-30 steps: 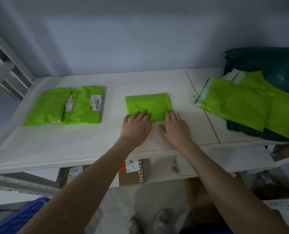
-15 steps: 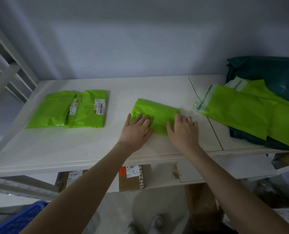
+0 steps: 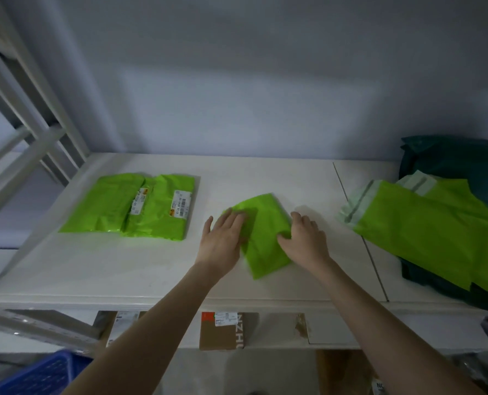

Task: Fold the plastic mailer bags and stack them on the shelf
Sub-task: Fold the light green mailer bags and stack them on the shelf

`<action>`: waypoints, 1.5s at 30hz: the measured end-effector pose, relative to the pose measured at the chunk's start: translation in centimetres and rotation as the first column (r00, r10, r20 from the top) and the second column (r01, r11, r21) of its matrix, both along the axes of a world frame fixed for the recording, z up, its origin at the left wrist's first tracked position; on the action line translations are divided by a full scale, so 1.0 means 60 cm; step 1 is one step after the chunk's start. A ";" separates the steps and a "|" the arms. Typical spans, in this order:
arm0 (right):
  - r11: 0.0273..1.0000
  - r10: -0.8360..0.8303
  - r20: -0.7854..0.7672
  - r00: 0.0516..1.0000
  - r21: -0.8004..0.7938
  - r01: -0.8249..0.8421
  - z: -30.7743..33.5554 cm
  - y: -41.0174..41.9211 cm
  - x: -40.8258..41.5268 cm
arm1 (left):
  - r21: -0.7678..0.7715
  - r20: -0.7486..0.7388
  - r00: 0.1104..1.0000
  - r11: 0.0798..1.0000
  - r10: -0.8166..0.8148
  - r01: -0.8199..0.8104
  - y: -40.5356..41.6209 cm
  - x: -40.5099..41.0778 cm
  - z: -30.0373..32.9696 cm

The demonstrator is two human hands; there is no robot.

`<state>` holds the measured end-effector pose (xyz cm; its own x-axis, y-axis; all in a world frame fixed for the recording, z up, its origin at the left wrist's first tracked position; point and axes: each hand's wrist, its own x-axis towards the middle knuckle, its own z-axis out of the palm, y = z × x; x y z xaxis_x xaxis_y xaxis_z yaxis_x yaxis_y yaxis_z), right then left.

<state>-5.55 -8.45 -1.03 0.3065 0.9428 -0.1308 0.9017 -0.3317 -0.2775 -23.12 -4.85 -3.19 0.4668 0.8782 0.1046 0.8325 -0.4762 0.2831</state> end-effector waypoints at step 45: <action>0.973 0.167 -0.468 0.868 0.222 -0.068 0.054 0.197 -0.440 | -0.227 0.477 0.767 0.903 0.430 -0.365 0.166 -0.415 0.079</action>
